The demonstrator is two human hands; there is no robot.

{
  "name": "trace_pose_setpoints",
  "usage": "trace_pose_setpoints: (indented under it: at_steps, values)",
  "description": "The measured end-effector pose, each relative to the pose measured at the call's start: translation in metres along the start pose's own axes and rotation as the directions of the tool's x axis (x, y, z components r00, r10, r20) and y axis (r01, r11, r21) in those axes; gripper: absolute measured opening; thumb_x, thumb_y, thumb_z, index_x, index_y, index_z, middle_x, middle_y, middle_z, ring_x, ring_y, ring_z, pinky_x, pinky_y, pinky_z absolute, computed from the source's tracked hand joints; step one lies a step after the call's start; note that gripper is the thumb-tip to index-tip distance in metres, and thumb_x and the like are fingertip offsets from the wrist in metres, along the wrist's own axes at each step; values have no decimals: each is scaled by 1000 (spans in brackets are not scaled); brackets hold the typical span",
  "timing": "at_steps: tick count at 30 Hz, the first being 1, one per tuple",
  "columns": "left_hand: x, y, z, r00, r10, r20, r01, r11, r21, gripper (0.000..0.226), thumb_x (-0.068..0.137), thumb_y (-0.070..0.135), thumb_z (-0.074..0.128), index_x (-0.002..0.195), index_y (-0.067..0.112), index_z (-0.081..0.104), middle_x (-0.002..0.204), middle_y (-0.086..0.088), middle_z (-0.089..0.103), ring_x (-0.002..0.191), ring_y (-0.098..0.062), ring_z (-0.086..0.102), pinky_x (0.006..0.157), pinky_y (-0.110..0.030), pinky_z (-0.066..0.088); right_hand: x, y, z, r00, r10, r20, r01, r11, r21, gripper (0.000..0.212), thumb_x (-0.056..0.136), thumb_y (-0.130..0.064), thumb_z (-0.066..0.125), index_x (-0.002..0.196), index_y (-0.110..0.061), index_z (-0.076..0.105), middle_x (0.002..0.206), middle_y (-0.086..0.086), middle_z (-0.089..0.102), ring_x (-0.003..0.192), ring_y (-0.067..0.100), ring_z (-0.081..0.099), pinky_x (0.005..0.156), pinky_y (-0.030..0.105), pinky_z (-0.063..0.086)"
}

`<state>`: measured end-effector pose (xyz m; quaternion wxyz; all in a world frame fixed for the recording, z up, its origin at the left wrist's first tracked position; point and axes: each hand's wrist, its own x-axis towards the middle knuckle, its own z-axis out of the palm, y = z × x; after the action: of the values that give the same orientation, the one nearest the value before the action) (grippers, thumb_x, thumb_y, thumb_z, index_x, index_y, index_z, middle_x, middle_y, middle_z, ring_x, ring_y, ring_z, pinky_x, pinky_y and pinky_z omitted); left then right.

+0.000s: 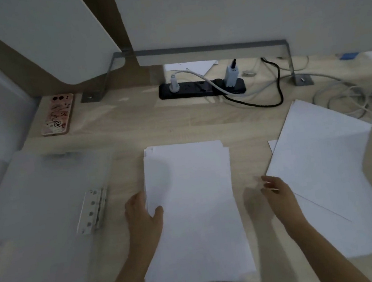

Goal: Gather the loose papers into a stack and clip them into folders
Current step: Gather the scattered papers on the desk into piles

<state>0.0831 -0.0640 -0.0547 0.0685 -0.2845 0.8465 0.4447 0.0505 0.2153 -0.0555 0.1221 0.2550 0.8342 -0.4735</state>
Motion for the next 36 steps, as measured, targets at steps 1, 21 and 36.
trace_pose_setpoints:
  at_steps: [1,21,36]
  values:
    - [-2,11,4,999,43,1,-43,999,-28,50,84,2,57,132,3,43,137,-16,39,129,-30,36,108,-39,30,6,5,-14,998,27,-62,-25,999,29,35,91,-7,48,126,-10,53,113,9,56,91,21,53,59,25,40]
    - [-34,166,233,927,23,374,-132,954,269,42,88,24,57,123,6,42,125,-11,48,112,-27,50,90,-35,45,97,104,-190,922,353,-158,-326,929,172,26,90,-8,47,115,-7,53,110,14,49,81,28,49,74,36,44]
    - [-107,116,210,761,-175,625,107,984,146,54,83,22,67,125,14,34,100,7,54,86,-11,57,81,-30,50,111,100,-199,949,278,-150,-293,953,-84,36,89,-22,51,122,-7,52,128,16,44,114,36,47,102,44,40]
